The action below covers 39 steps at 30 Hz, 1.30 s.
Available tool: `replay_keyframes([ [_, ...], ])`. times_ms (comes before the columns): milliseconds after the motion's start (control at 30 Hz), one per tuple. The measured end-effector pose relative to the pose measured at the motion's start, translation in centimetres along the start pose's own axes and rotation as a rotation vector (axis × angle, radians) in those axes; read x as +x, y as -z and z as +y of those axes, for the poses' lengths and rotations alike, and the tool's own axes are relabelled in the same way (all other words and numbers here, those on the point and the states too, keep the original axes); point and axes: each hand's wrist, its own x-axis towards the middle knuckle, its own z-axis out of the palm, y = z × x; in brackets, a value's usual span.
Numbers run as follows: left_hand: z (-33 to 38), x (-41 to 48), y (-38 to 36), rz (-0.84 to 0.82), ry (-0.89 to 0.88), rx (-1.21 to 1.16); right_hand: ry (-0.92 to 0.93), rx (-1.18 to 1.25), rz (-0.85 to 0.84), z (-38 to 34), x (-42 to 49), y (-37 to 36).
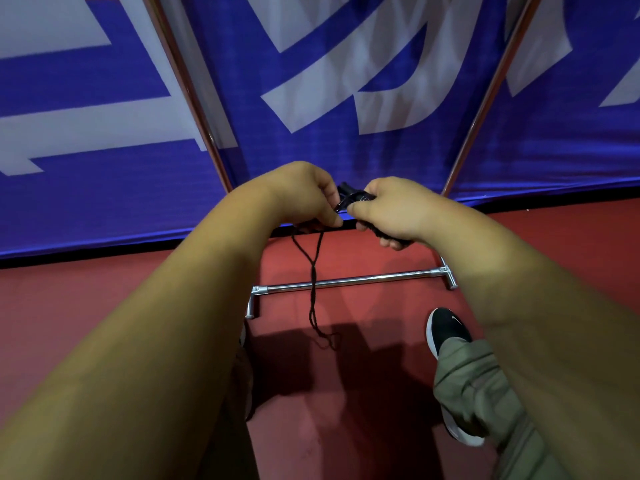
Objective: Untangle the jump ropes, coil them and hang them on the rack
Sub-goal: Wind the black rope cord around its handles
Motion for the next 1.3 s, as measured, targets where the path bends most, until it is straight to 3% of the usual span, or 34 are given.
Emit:
replay_keyframes([
  [100, 0.3, -0.1, -0.3, -0.004, 0.123, -0.143, -0.001, 0.019, 0.011, -0.2, -0.2, -0.1],
  [233, 0.5, 0.0, 0.1, 0.098, 0.206, -0.046, -0.031, 0.192, 0.037, -1.0, -0.6, -0.3],
  [333, 1.3, -0.7, -0.2, 0.053, 0.229, -0.251, -0.038, 0.289, 0.123, -1.1, -0.4, -0.3],
  [567, 1.3, -0.4, -0.8, -0.071, 0.021, -0.591, -0.108, 0.538, 0.174, -1.4, -0.4, 0.3],
  [767, 1.9, 0.1, -0.6, -0.052, -0.070, -0.917, -0.123, 0.680, 0.132, -1.5, -0.7, 0.9],
  [900, 1.4, 0.2, -0.7, -0.096, -0.196, -0.780, -0.102, 0.754, 0.060, -1.7, -0.7, 1.7],
  [1033, 0.1, 0.2, -0.1, -0.063, -0.264, -0.408, -0.081, 0.780, 0.080, -1.6, -1.0, 2.5],
  [1167, -0.3, -0.1, 0.5, 0.010, -0.248, -0.112, -0.050, 0.756, 0.054, -1.8, -1.7, 2.3],
  [1300, -0.3, 0.2, 0.6, 0.067, -0.195, -0.044, -0.019, 0.725, -0.007, -1.8, -1.7, 1.9],
])
